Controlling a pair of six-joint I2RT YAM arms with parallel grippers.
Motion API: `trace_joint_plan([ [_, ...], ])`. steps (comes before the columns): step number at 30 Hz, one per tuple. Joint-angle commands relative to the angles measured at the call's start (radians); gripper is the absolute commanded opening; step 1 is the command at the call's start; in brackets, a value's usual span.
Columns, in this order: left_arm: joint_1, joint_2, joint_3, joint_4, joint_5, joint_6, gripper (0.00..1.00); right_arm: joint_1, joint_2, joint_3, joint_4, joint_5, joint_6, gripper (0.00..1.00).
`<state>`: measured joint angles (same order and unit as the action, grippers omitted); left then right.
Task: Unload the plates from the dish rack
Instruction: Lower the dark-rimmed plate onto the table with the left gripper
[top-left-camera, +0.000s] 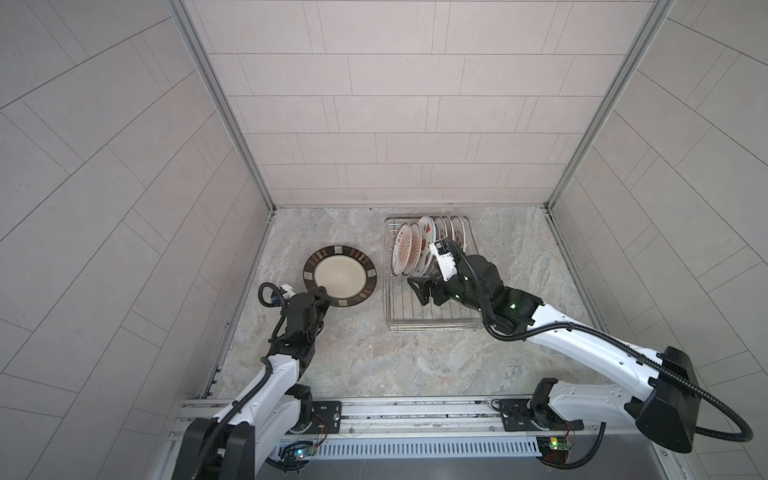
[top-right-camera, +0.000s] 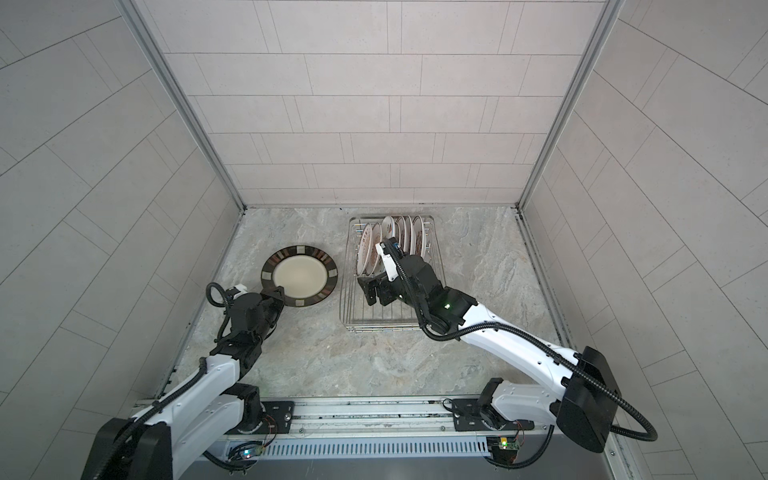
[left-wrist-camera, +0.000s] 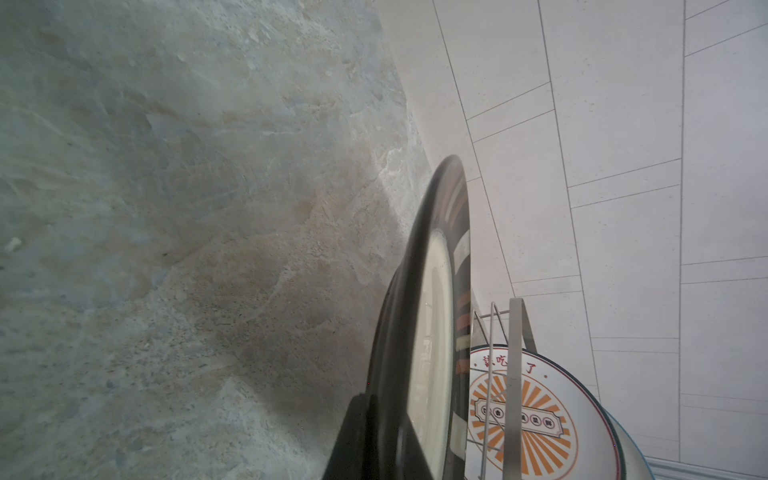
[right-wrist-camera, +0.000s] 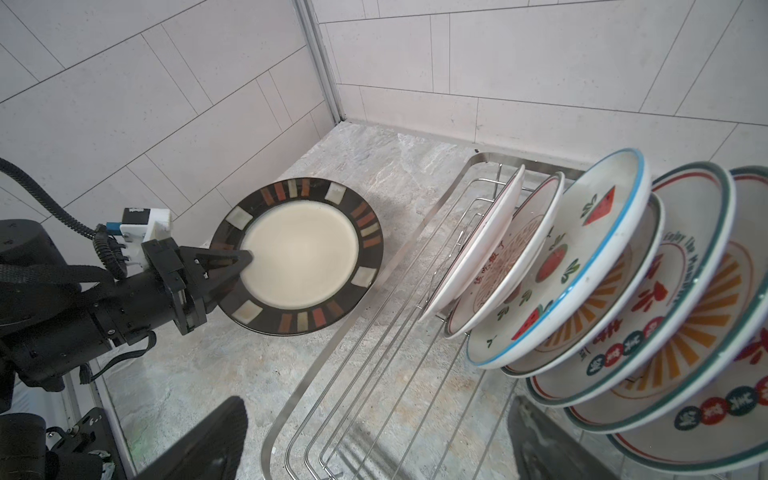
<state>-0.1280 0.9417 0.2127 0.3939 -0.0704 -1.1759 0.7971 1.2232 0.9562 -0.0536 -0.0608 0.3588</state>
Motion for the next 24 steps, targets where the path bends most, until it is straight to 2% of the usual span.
trace_joint_plan([
  [1,0.012,0.031,0.035,0.247,-0.036,-0.014,0.0,0.009,0.033,0.038,-0.004,0.012,-0.017,0.99],
  [4,0.016,0.08,0.044,0.276,-0.042,-0.007,0.0,0.021,0.07,0.06,0.0,-0.001,-0.03,0.98],
  [8,0.022,0.132,0.057,0.281,-0.066,0.007,0.0,0.06,0.161,0.15,-0.08,0.011,-0.059,0.98],
  [19,0.104,0.313,0.076,0.39,-0.019,-0.014,0.0,0.105,0.331,0.284,-0.121,0.006,-0.06,0.98],
  [24,0.117,0.372,0.124,0.369,-0.109,0.023,0.0,0.106,0.399,0.326,-0.092,-0.034,-0.06,0.98],
])
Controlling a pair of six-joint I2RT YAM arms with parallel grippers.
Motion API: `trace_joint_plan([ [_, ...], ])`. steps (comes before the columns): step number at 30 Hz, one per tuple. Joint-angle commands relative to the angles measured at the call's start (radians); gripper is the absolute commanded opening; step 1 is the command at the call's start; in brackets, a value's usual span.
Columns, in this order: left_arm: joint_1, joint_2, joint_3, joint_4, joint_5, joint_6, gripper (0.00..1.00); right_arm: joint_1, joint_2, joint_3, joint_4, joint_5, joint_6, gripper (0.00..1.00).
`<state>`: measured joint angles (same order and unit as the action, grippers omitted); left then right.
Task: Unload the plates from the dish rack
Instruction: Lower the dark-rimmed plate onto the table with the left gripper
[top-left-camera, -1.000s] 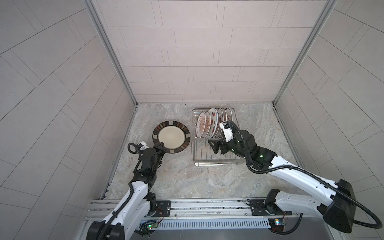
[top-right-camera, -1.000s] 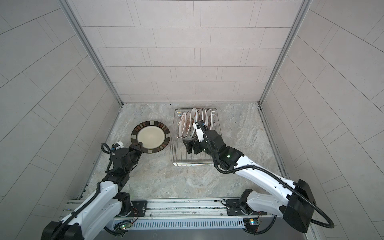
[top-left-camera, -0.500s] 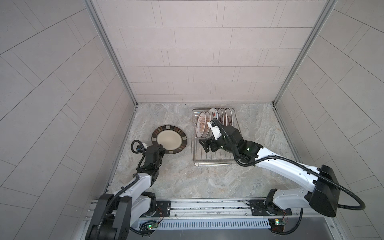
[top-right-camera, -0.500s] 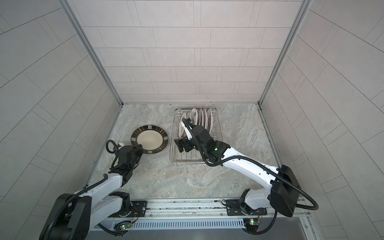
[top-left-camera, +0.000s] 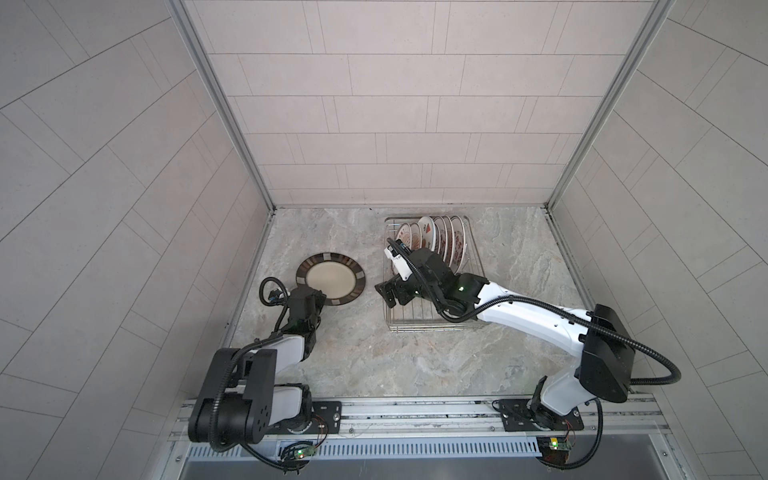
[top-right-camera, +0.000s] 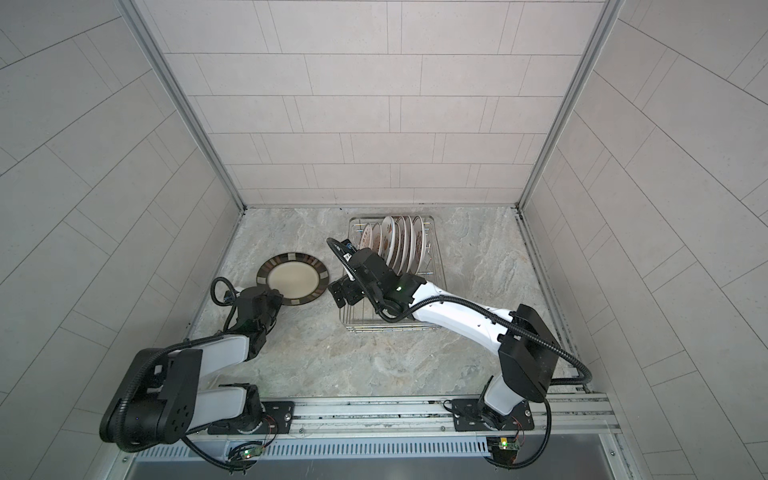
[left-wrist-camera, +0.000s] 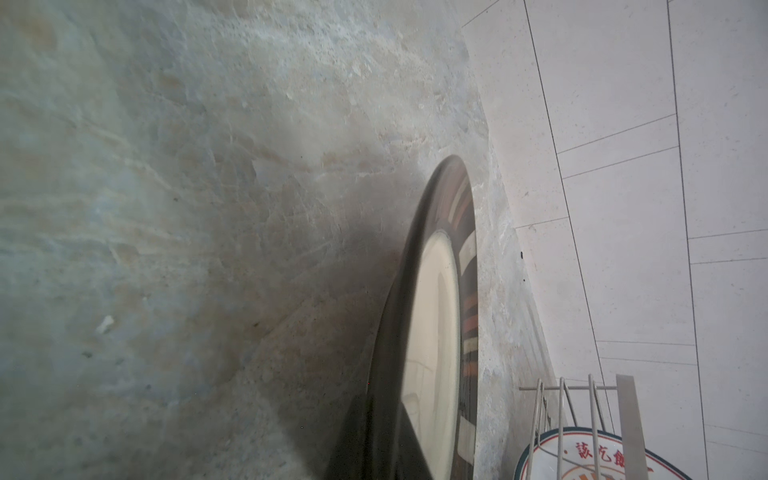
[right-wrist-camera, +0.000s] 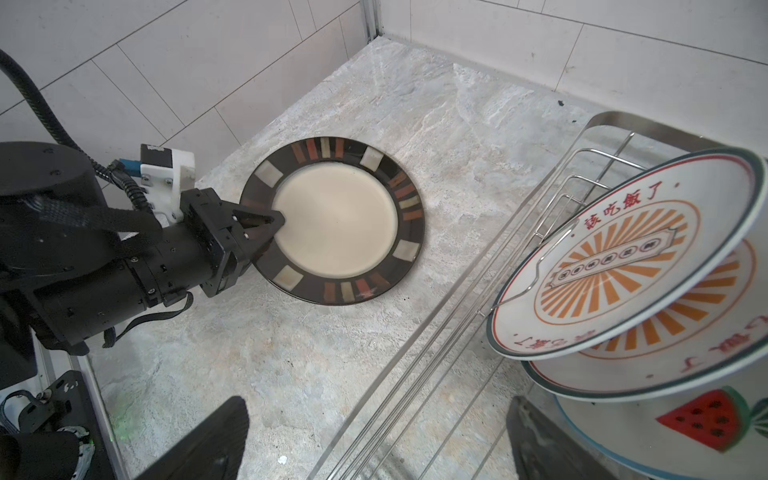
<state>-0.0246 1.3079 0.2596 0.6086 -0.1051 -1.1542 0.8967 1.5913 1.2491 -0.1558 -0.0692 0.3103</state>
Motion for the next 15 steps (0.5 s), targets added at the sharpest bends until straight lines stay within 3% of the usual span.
trace_joint_plan([
  [1,0.023,0.027,0.081,0.168,-0.07,-0.003,0.0,0.005,0.051,0.042,0.027,-0.052,-0.019,0.98],
  [7,0.055,0.185,0.138,0.247,-0.094,-0.012,0.0,0.007,0.184,0.163,0.018,-0.086,-0.013,0.96],
  [11,0.09,0.336,0.177,0.351,-0.04,-0.029,0.0,0.007,0.242,0.204,0.009,-0.087,-0.016,0.96],
  [15,0.104,0.428,0.221,0.381,-0.026,-0.03,0.09,0.005,0.274,0.234,-0.008,-0.071,-0.023,0.96],
])
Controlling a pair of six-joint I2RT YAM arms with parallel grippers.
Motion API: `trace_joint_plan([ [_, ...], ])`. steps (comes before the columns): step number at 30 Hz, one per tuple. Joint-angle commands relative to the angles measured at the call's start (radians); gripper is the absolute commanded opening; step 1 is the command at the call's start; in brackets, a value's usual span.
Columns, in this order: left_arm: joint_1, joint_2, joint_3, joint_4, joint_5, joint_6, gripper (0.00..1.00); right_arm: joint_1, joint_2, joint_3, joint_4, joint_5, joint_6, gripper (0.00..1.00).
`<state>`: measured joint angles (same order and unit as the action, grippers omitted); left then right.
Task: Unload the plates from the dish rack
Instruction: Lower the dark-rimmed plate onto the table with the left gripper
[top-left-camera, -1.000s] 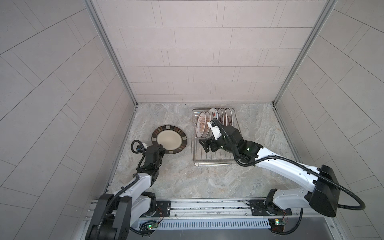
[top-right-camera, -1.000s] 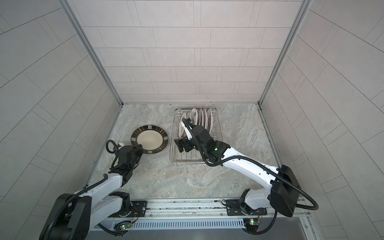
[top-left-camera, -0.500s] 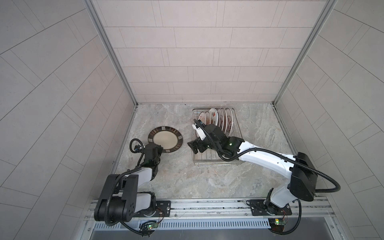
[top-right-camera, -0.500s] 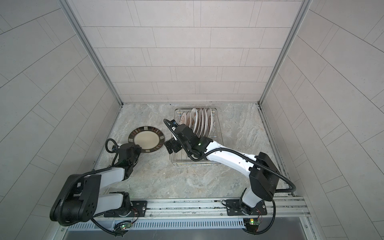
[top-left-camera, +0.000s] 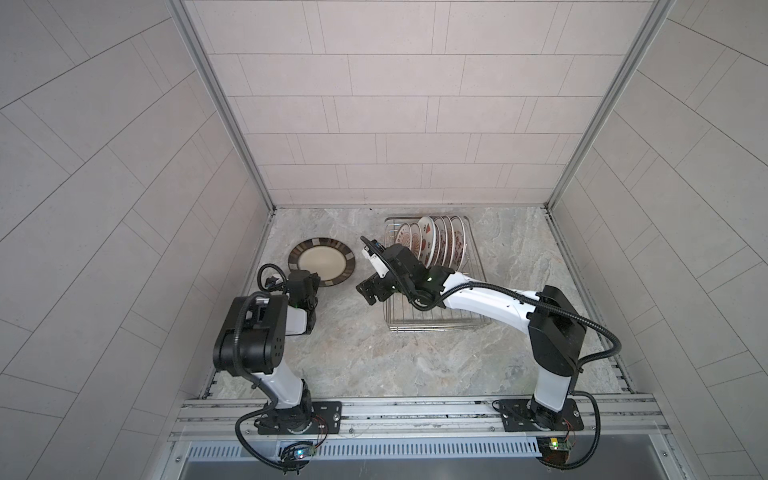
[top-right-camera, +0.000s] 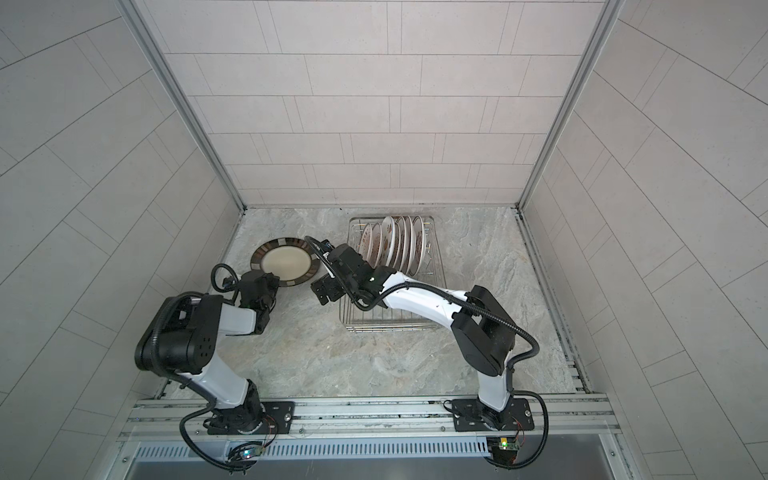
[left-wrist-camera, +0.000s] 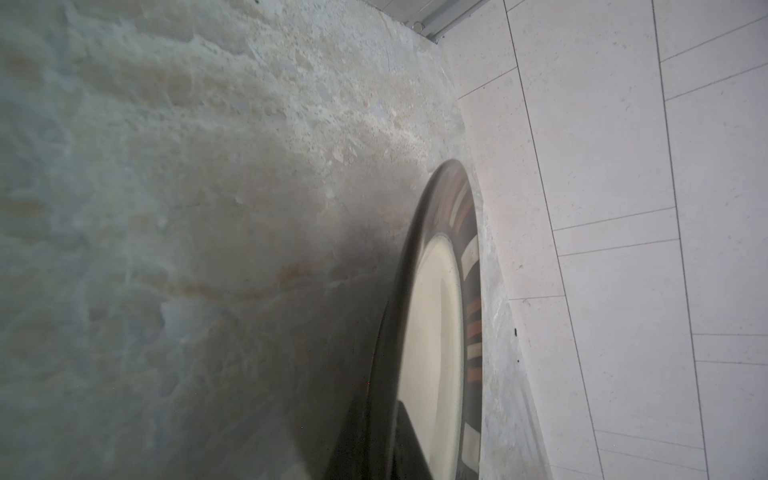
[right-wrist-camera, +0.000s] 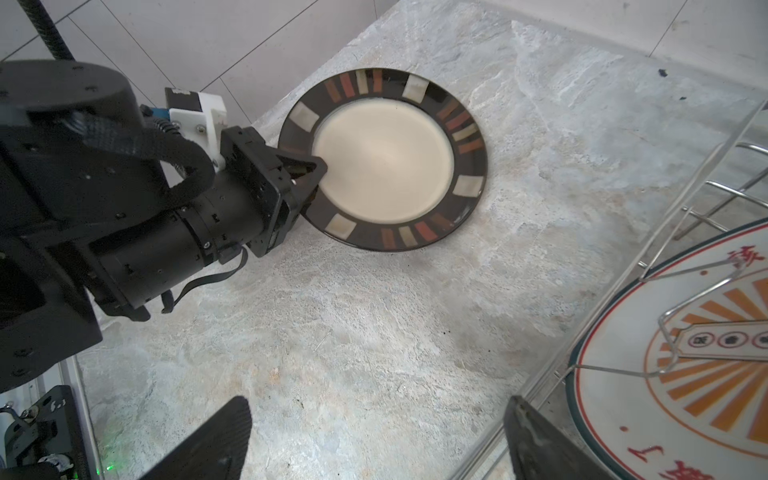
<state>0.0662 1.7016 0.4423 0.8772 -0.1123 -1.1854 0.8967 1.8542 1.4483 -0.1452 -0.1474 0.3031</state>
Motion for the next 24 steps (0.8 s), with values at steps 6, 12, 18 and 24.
trace_joint_plan([
  [6,0.016,0.078,0.057,0.115,-0.065,0.038,0.29,0.005,0.037,0.063,-0.028,0.013,-0.02,0.96],
  [12,0.024,0.101,0.062,0.12,-0.072,0.049,0.36,0.005,0.043,0.066,-0.028,0.017,-0.021,0.96],
  [18,0.025,0.085,0.073,0.034,-0.126,0.067,0.6,0.005,0.026,0.05,-0.026,0.018,-0.022,0.96],
  [24,0.026,0.03,0.026,0.03,-0.189,0.085,0.81,0.008,-0.011,0.023,-0.013,0.002,-0.021,0.96],
])
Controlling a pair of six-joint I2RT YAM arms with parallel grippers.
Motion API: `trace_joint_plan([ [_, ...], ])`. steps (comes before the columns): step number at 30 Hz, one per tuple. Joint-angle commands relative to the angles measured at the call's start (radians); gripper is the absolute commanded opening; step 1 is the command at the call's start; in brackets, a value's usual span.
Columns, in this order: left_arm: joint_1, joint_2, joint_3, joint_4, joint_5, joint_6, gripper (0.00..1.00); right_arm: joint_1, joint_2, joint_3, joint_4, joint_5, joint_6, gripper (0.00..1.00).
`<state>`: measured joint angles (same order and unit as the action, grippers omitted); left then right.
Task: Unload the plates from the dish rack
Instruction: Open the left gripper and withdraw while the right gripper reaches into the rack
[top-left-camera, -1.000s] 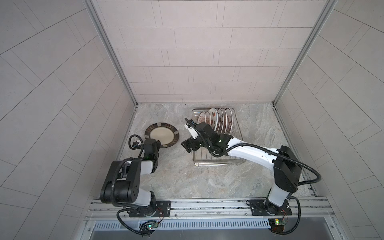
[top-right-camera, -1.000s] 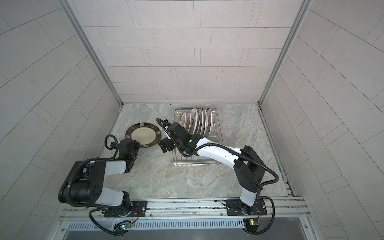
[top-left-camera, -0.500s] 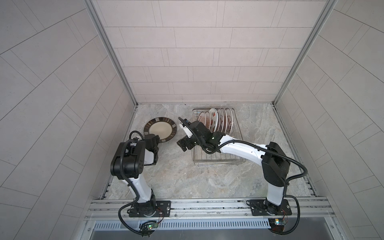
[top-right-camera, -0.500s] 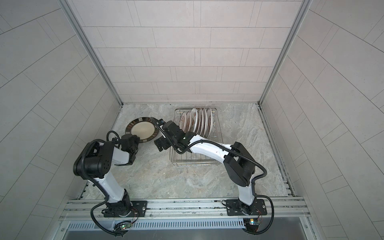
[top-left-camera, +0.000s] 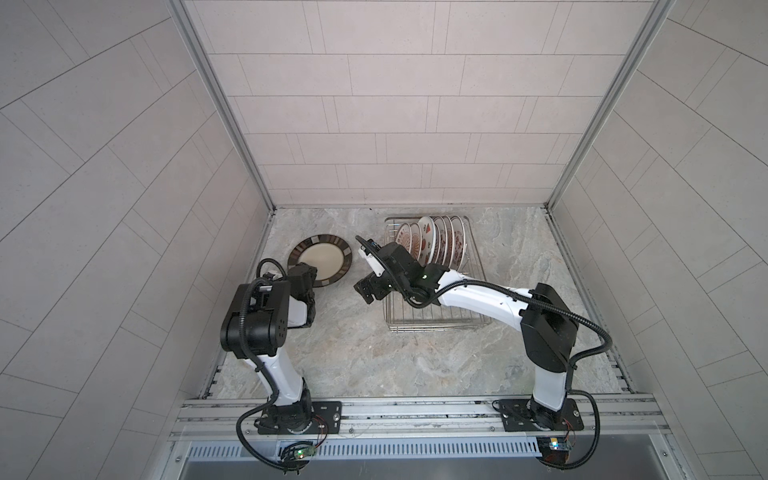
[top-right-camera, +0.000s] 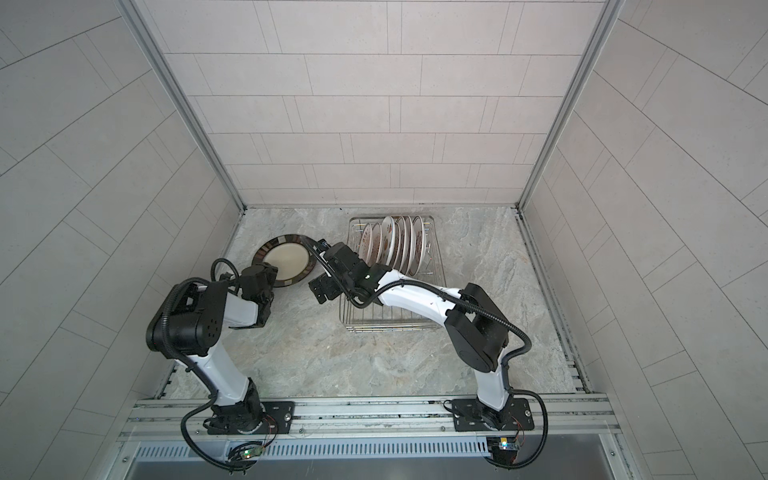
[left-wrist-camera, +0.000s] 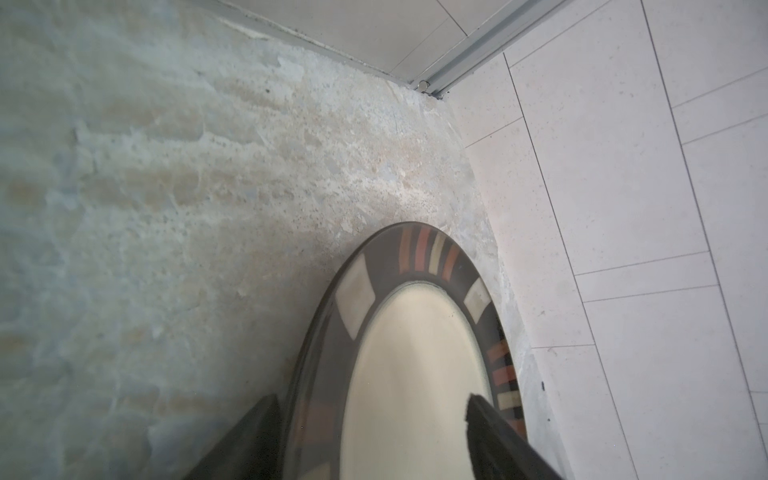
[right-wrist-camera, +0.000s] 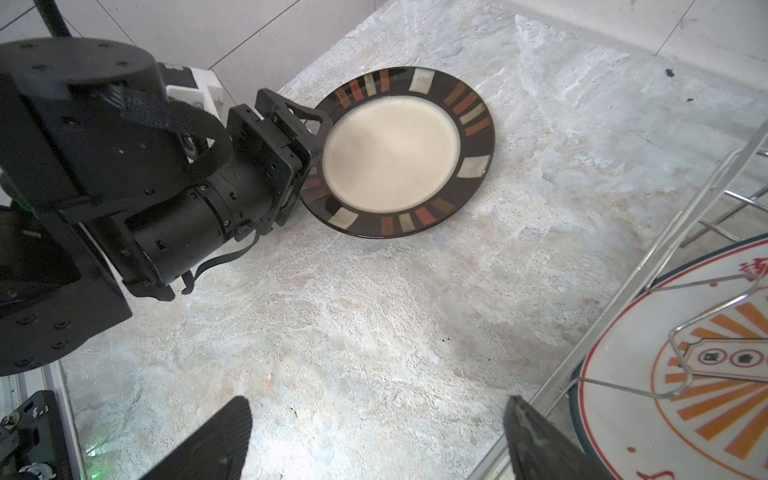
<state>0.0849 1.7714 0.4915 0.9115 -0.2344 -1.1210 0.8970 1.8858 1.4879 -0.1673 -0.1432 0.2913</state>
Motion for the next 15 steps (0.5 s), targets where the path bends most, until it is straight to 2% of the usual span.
trace_joint_plan([
  [1,0.006,-0.054,-0.035,-0.003,-0.073,0.017,0.81,0.008,-0.05,-0.022,0.013,-0.001,-0.008,0.96],
  [3,0.006,-0.079,-0.066,0.023,-0.083,0.018,0.96,0.009,-0.069,-0.04,0.022,-0.001,-0.008,0.96],
  [11,0.008,-0.249,-0.184,0.023,-0.102,0.032,0.99,0.03,-0.206,-0.152,0.064,0.042,-0.012,1.0],
  [15,0.005,-0.343,-0.229,-0.01,-0.033,0.055,1.0,0.042,-0.289,-0.217,0.082,0.09,-0.007,1.0],
])
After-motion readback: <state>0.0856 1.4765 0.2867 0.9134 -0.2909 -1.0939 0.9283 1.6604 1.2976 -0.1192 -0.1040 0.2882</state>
